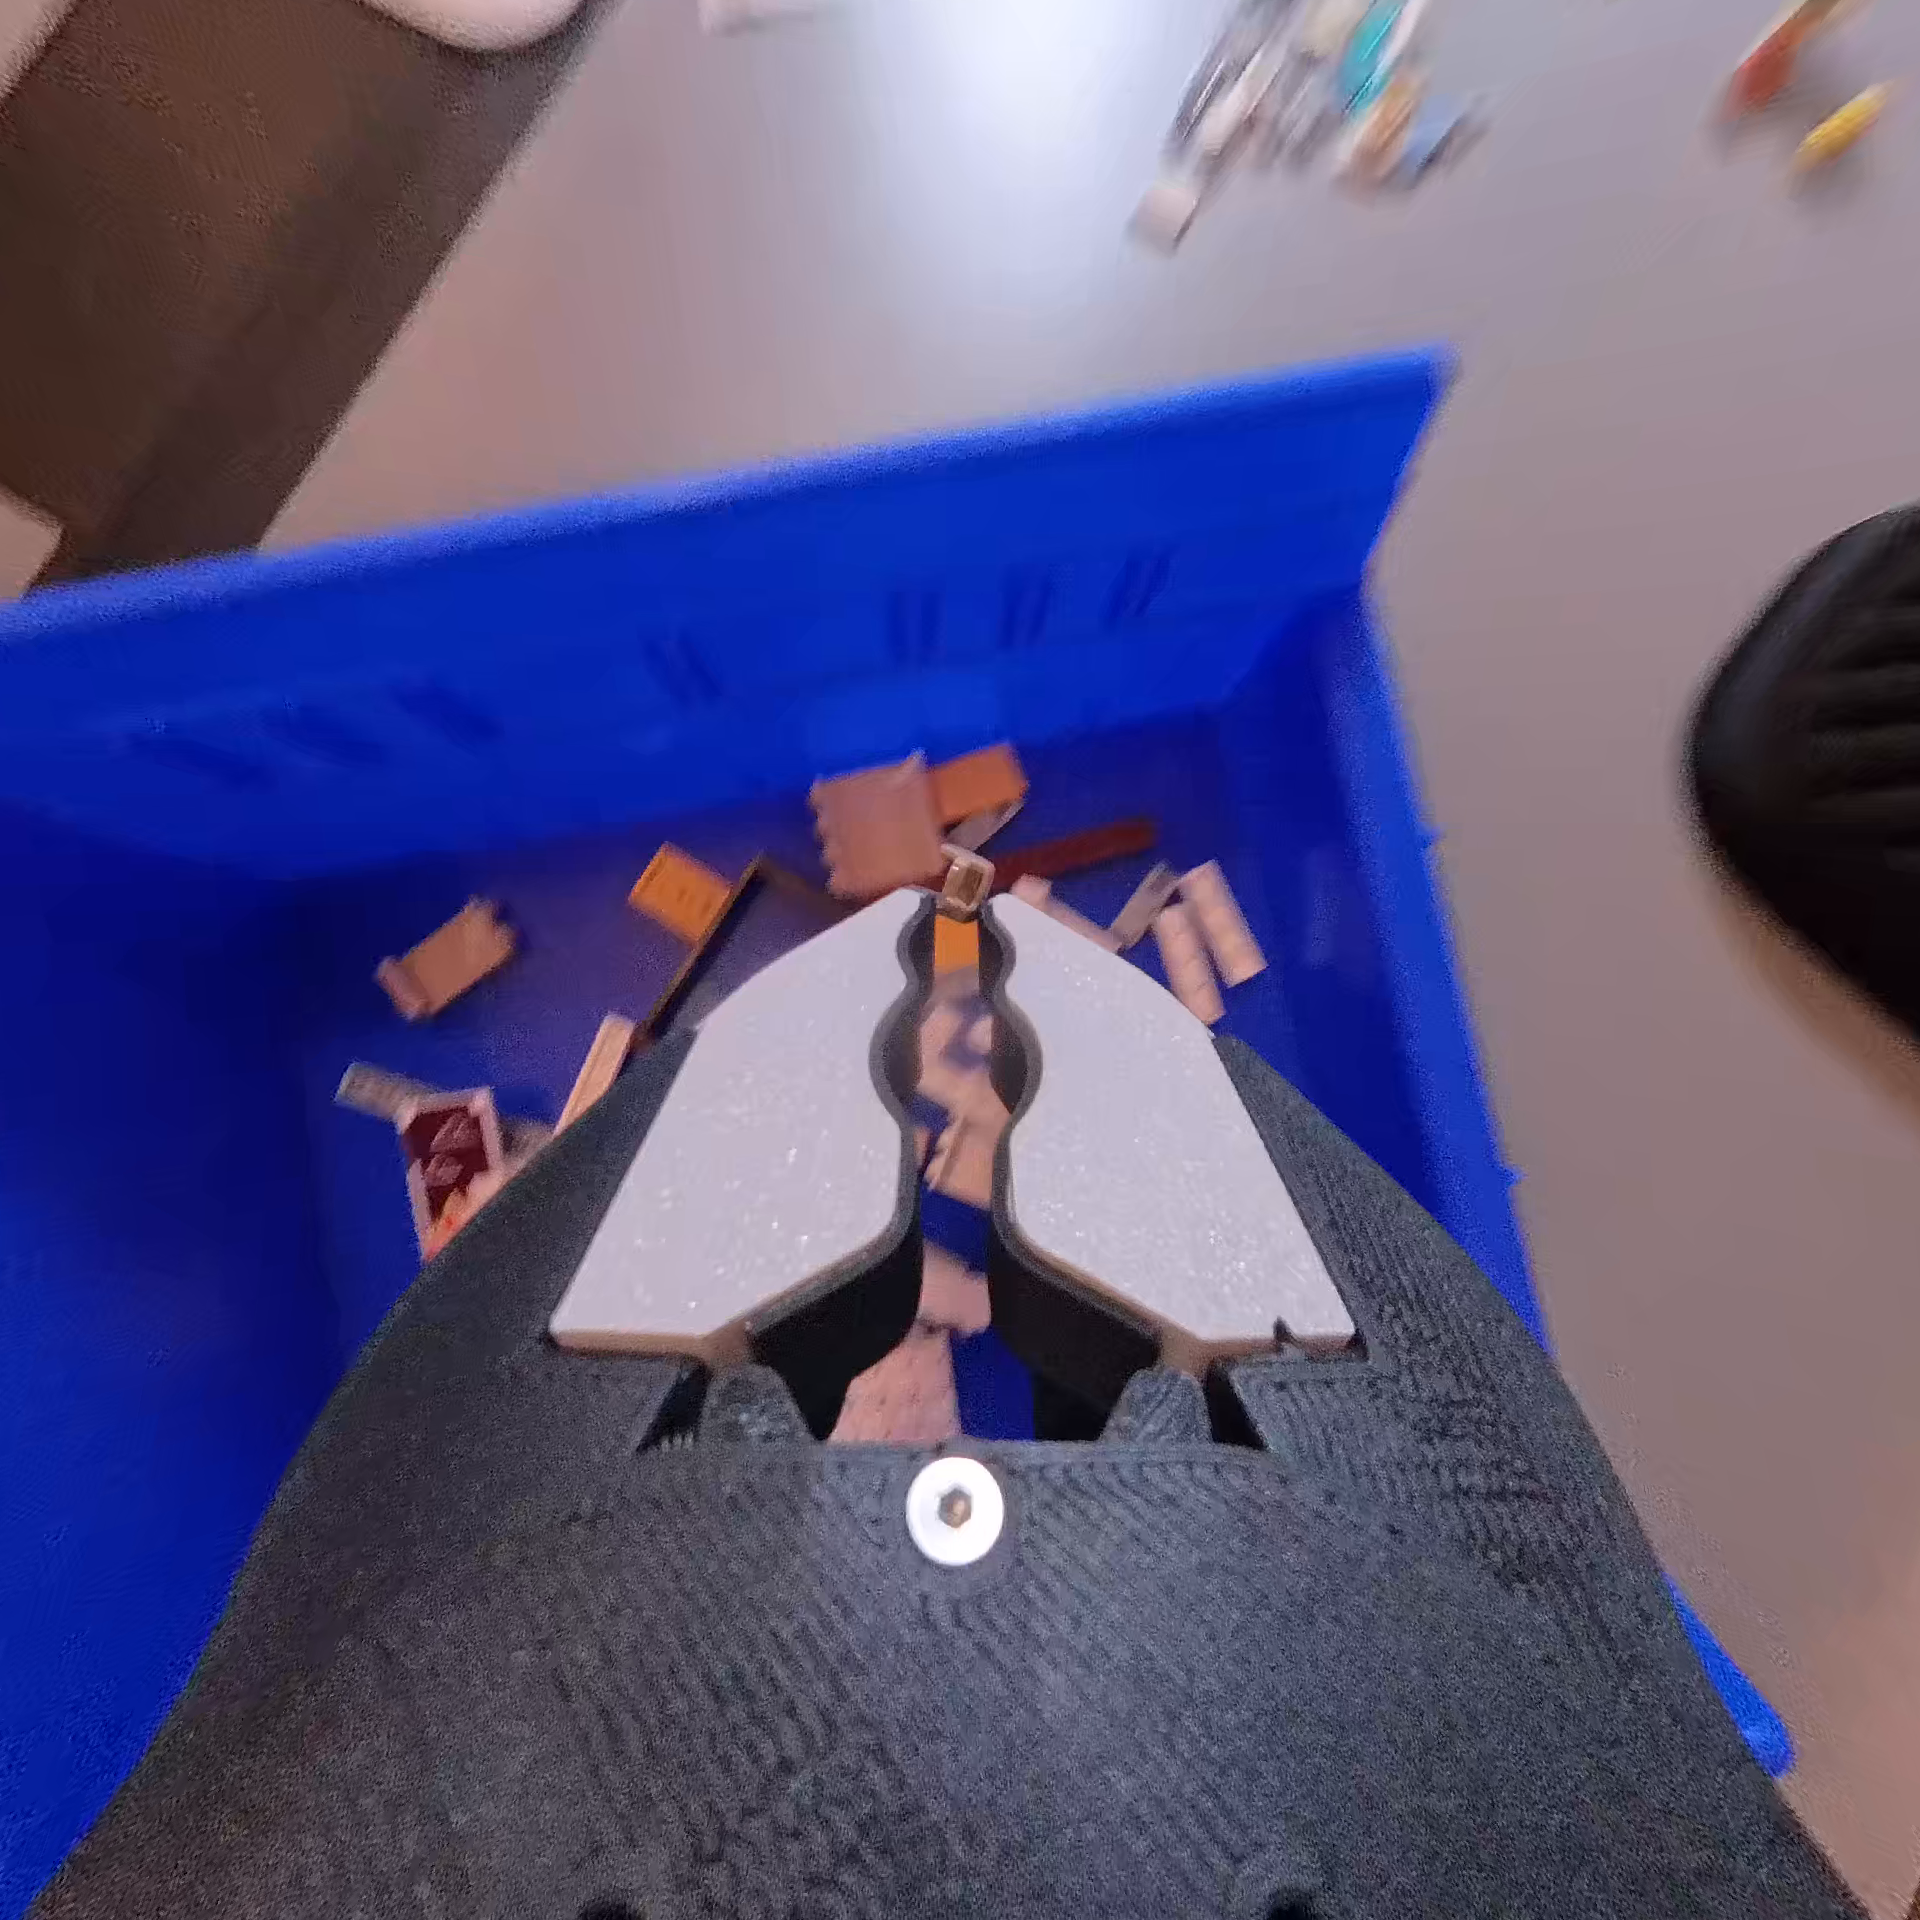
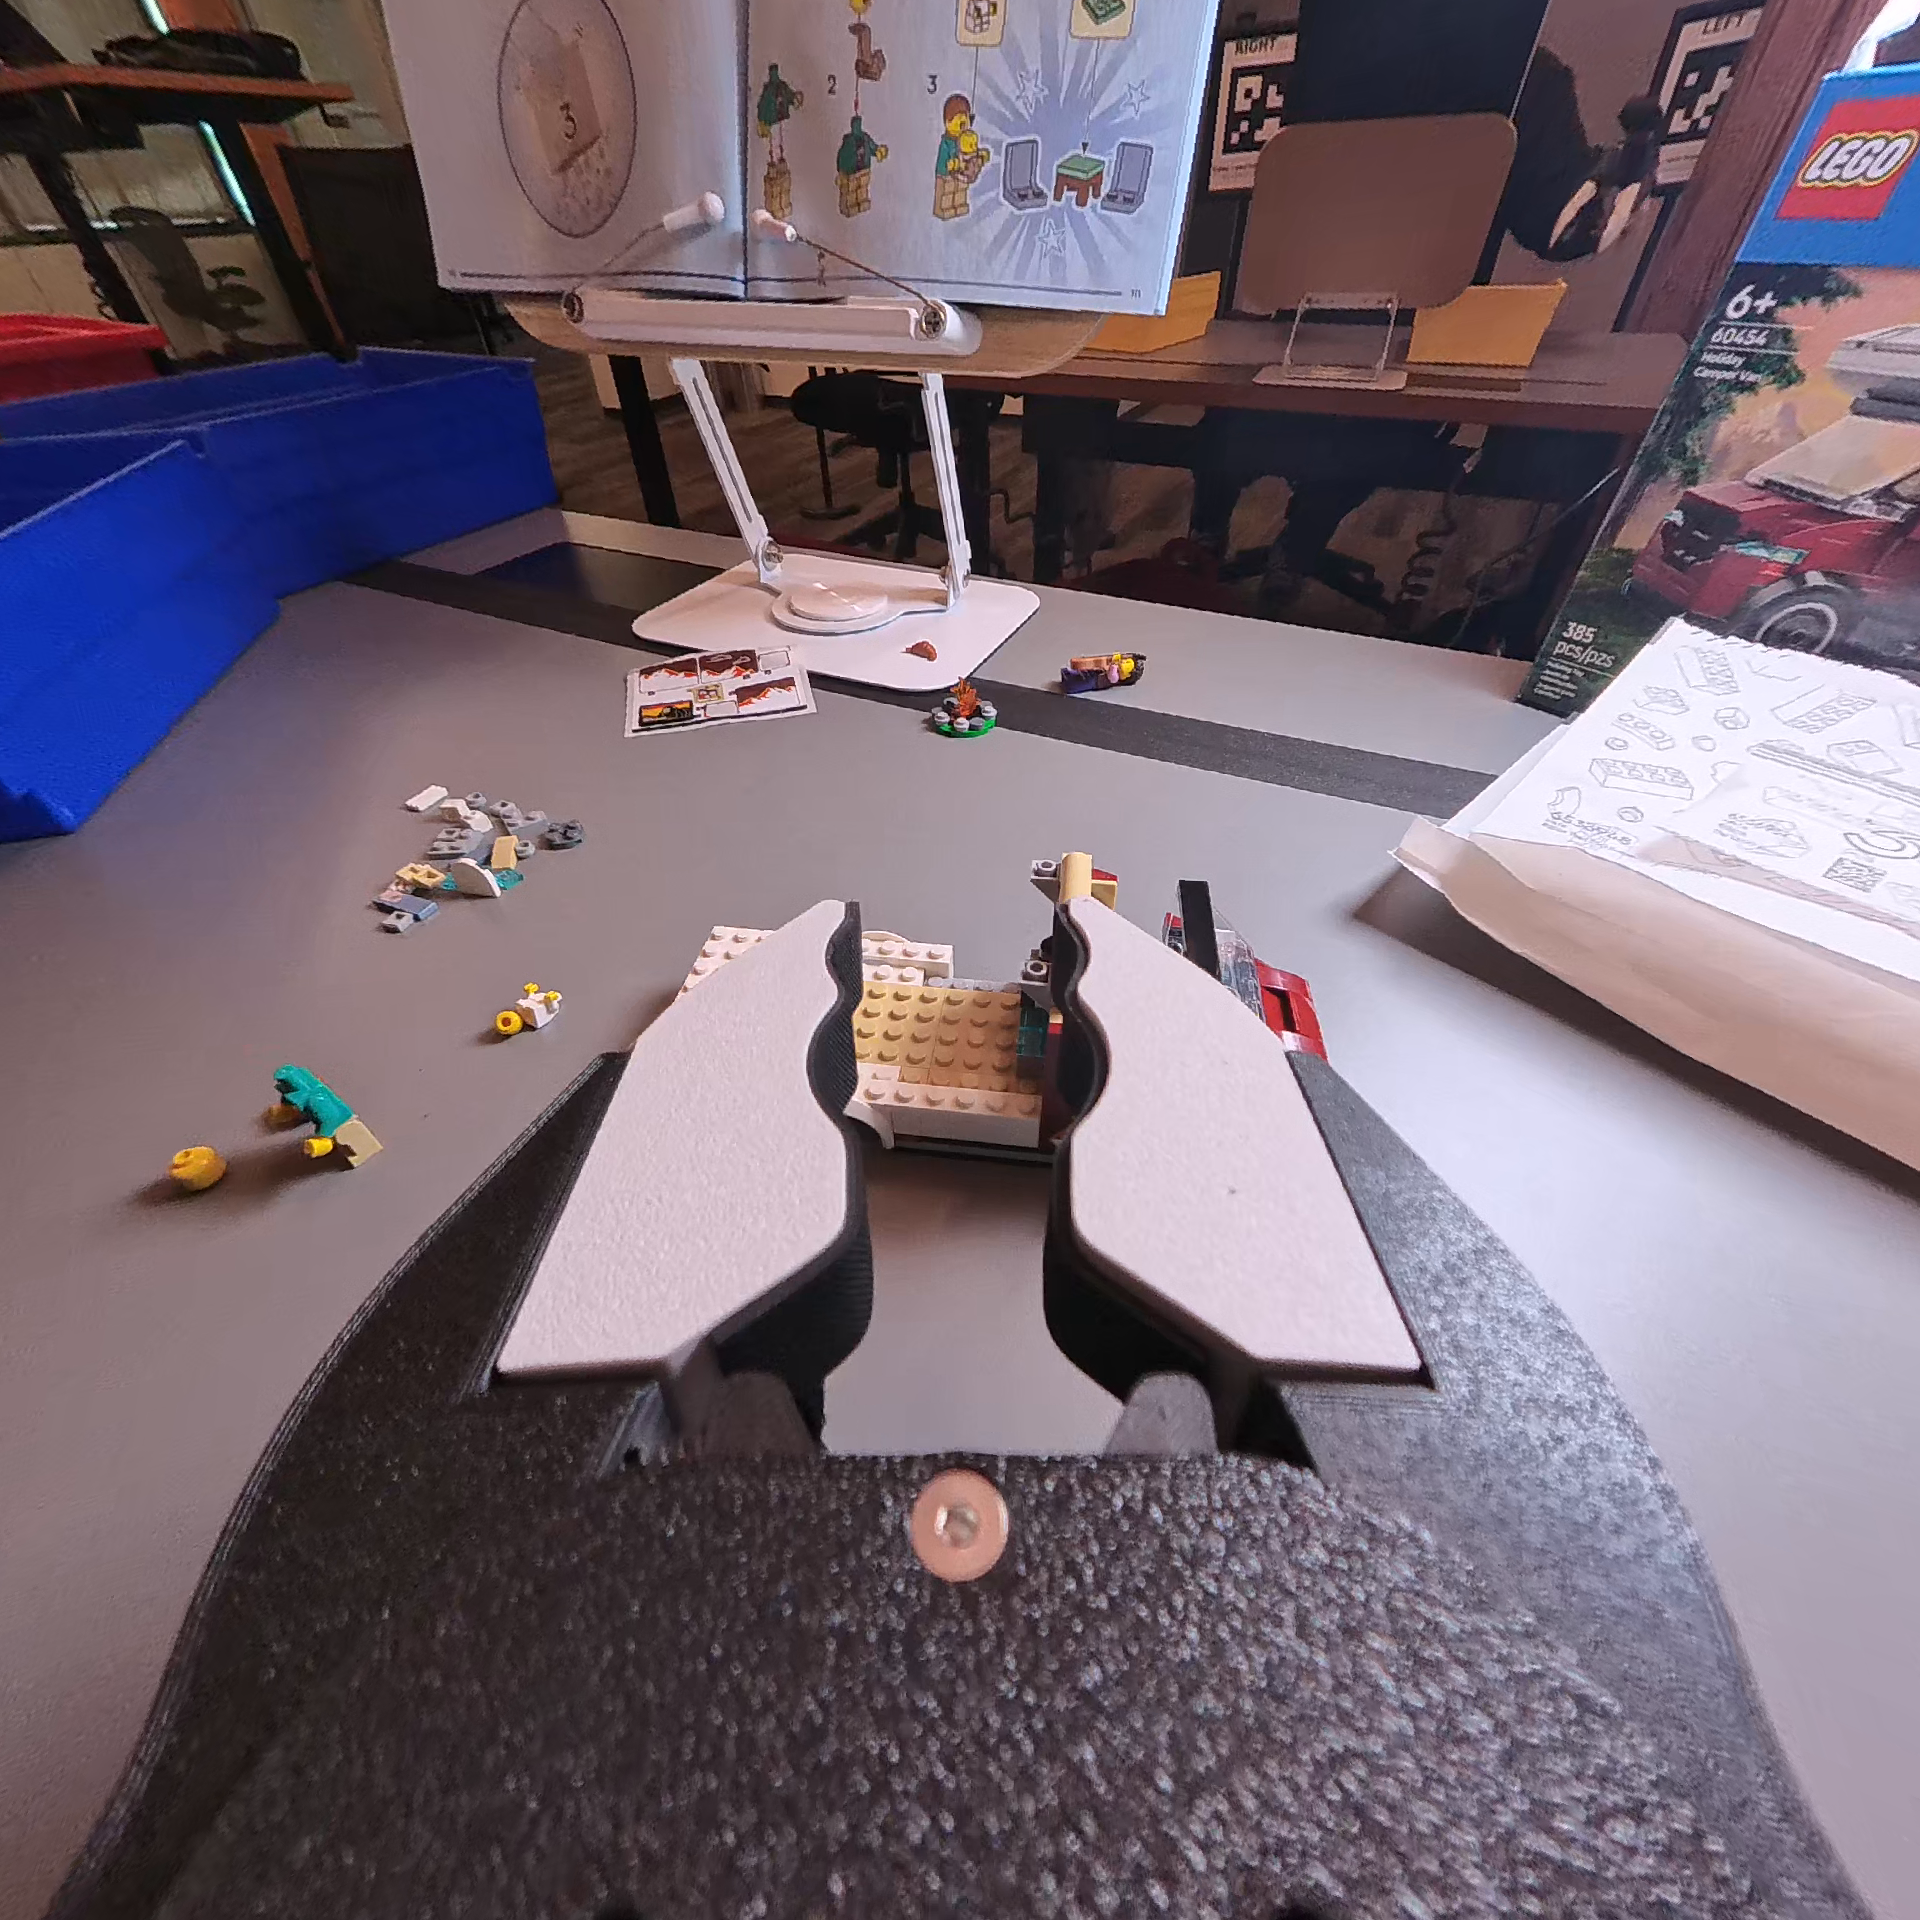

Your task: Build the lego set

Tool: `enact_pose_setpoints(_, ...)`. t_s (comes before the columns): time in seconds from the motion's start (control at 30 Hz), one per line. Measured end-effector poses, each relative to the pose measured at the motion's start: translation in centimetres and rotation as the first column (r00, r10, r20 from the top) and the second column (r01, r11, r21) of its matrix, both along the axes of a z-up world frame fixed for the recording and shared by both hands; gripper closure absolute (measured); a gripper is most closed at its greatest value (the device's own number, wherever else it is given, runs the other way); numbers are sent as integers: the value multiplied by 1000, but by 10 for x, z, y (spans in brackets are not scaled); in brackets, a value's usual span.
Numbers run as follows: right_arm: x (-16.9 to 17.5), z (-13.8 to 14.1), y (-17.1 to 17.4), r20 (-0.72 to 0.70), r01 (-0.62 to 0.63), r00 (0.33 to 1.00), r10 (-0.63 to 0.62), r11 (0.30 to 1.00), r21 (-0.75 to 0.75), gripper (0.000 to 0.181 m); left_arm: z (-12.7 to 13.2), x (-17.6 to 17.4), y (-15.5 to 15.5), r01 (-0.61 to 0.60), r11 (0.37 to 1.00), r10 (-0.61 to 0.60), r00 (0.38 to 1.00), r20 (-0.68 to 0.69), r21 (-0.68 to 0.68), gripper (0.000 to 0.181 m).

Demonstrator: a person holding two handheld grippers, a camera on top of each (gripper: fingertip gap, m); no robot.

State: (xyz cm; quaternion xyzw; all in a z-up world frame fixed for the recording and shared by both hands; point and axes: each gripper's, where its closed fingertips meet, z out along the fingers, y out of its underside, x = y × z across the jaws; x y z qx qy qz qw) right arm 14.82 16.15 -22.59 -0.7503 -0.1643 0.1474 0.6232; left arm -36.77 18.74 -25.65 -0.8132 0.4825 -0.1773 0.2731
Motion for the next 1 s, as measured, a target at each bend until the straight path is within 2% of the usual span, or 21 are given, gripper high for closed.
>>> enact_pose_setpoints(0.03, 0, 0, 0, -1, 0, 1000, 0, 1000, 1, 147, 11, 9, -4, 31, 999, -32, 995, 99, 11, 174)
enact_pose_setpoints(0.13, 0, 0, 0, -2, -3, 1000, 3, 1000, -1, 146, 46, 29, -21, 113, 993, -118, 924, 364, 35, 172)
enact_pose_setpoints(0.27, -1, 0, -1, 1, -5, 1000, 5, 1000, -1, 147, 84, 44, -41, 203, 977, -203, 785, 585, 66, 174)
enact_pose_setpoints(0.47, -2, 1, -1, 1, -8, 1000, 8, 1000, 1, 146, 115, 58, -58, 266, 959, -254, 646, 720, 100, 174)
enact_pose_setpoints(0.57, -3, 1, -2, 0, -14, 1000, 14, 1000, 3, 147, 123, 73, -67, 293, 948, -288, 615, 734, 126, 174)
enact_pose_setpoints(0.67, -7, 2, -3, 5, -35, 999, 35, 999, 8, 147, 131, 103, -77, 290, 941, -322, 606, 727, 174, 174)
enact_pose_setpoints(0.7, -9, 3, -5, 10, -52, 999, 52, 999, 15, 147, 131, 117, -77, 264, 944, -324, 624, 711, 199, 174)
enact_pose_setpoints(0.8, -26, 6, -13, 43, -147, 988, 145, 988, 36, 147, 111, 161, -71, 163, 928, -336, 753, 565, 335, 174)
enact_pose_setpoints(0.87, -42, 5, -22, 72, -231, 971, 228, 972, 38, 148, 93, 195, -71, 150, 899, -350, 810, 471, 411, 174)
enact_pose_setpoints(0.93, -61, 6, -33, 72, -322, 945, 319, 946, 37, 148, 77, 230, -74, 162, 855, -387, 830, 401, 492, 174)
enact_pose_setpoints(1.0, -83, 6, -46, 14, -429, 903, 429, 903, 17, 148, 63, 265, -80, 192, 804, -441, 827, 348, 563, 174)
